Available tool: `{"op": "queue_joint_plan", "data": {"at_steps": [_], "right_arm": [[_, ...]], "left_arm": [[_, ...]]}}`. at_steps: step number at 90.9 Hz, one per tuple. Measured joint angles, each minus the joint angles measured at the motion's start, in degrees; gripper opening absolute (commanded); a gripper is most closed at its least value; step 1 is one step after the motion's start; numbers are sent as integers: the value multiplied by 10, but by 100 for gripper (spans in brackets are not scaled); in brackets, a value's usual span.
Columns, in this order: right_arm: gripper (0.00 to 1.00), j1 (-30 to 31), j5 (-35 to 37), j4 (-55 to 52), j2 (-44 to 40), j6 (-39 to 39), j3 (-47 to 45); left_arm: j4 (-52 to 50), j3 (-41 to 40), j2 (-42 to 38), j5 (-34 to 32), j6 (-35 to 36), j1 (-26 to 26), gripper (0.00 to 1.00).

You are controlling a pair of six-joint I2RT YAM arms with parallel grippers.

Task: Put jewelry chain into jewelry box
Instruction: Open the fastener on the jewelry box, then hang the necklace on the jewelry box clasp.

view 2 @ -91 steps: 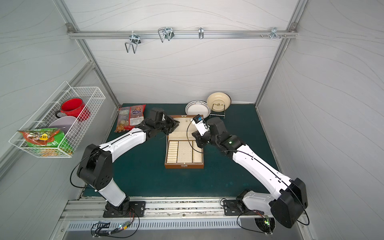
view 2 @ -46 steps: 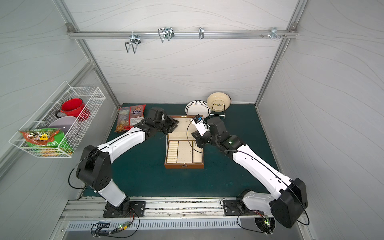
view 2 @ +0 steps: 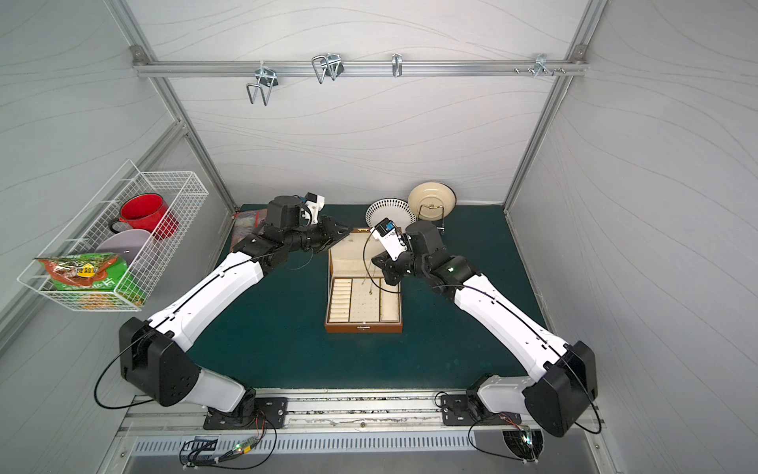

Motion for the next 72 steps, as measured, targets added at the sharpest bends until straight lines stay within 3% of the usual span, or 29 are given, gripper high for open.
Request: {"op": "queue_joint_plan", "data": {"at_steps": [27,72], "right_arm": [[0,-9,-51,-52,40,-14,67],[0,-13,-86,-81,50,-14,90]], "left_arm": [[-17,-82,-59,80,134,-2,26],[22,-119,-68,114,196,-46,27]]}}
